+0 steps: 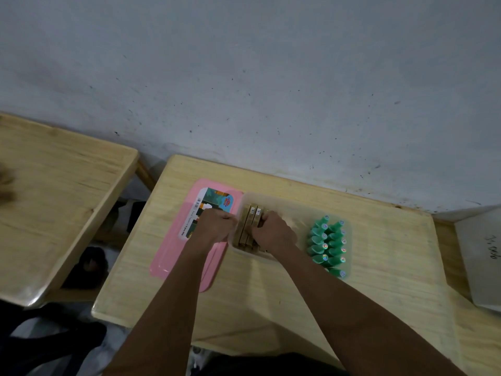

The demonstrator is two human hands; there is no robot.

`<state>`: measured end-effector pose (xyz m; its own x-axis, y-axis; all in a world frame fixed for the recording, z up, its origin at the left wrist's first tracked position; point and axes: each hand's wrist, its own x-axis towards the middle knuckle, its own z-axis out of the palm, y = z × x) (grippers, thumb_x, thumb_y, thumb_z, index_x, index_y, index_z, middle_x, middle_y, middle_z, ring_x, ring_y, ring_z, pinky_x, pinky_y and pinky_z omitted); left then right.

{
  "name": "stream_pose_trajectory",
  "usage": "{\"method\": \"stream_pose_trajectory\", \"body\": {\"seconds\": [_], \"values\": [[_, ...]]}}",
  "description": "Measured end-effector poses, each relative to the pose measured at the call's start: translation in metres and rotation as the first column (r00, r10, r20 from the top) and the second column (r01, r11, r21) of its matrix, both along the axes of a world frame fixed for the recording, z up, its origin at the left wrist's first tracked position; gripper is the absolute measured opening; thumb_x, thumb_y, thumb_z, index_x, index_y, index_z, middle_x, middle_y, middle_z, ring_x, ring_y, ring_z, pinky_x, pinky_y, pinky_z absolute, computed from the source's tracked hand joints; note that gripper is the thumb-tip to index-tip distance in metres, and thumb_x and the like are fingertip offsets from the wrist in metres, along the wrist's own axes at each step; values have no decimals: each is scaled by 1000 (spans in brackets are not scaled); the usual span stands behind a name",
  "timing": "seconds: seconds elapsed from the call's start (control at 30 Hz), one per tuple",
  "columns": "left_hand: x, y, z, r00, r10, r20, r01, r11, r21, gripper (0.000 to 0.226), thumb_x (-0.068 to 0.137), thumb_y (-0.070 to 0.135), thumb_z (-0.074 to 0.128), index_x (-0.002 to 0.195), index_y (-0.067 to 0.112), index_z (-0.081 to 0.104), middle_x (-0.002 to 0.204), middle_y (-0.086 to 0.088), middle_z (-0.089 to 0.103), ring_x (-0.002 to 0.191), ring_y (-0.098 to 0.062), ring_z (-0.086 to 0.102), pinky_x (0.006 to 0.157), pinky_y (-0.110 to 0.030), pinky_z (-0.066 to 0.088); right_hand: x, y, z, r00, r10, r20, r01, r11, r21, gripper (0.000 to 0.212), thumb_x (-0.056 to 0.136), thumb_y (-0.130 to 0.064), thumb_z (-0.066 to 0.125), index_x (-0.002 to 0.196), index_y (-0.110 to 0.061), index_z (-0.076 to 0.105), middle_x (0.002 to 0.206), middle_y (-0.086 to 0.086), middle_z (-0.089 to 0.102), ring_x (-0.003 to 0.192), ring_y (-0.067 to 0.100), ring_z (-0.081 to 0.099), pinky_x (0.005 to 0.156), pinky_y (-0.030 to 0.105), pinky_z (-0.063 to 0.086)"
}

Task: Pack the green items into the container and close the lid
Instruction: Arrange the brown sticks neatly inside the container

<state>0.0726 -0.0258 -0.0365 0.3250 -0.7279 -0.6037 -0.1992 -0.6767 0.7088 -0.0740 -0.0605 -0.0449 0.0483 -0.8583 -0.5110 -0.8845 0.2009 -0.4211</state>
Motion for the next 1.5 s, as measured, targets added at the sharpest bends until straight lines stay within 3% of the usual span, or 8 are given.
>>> {"method": "stream_pose_trajectory", "body": {"seconds": [0.23,0.43,0.73,0.9,1.1,1.23,1.37,1.5], "values": [[-2,3,1,1000,18,-3,-18,999,-30,22,87,14,66,107,5,70,114,-16,67,106,-31,64,88,-46,57,3,11,6,997,32,75,-29,999,-32,53,87,-44,53,135,-36,33,112,-1,68,102,28,65,79,34,44],[-4,4,4,1000,24,11,-23,999,-39,23,88,12,63,108,2,68,110,-15,66,102,-31,65,83,-47,59,-3,5,7,999,49,15,-48,998,-45,53,86,-32,52,135,-31,36,112,2,67,102,29,64,79,36,44],[-13,3,13,995,16,97,-14,1000,-15,24,88,14,61,103,-3,68,103,-18,68,98,-31,66,87,-48,57,-6,3,-1,998,40,41,-39,999,-38,51,86,-42,54,132,-27,38,117,2,63,105,30,63,81,38,44],[-21,5,22,987,29,156,-28,1000,-7,21,88,12,59,99,-2,69,102,-18,69,98,-31,66,89,-47,56,-3,3,4,952,307,-2,-300,930,-211,37,92,-27,49,129,-27,49,118,1,63,106,29,62,79,36,48],[-16,3,23,987,13,157,-14,1000,5,15,85,12,62,89,5,74,97,-12,71,96,-30,68,82,-37,58,20,2,-9,943,308,-123,-323,939,-120,38,88,-32,44,123,-27,58,123,3,62,117,29,57,103,44,42],[-5,-1,20,998,-38,59,35,998,42,17,87,10,62,100,5,71,108,-14,68,96,-29,66,81,-39,59,23,5,-9,949,268,-164,-295,939,-175,38,87,-33,54,124,-24,52,119,2,64,111,29,60,95,41,46],[1,-6,19,998,-4,-68,9,997,79,12,86,2,63,78,11,65,90,-10,65,76,-23,64,78,-41,59,18,-2,1,928,327,-179,-338,941,-32,46,89,-34,51,133,-25,45,127,-2,61,115,26,59,83,36,45],[4,-7,17,993,-33,-110,41,997,66,9,86,1,63,83,9,67,88,-5,62,76,-19,61,81,-43,60,19,-10,7,910,387,-147,-378,922,82,45,83,-39,55,125,-25,53,124,-3,62,115,24,58,83,36,45]]}}
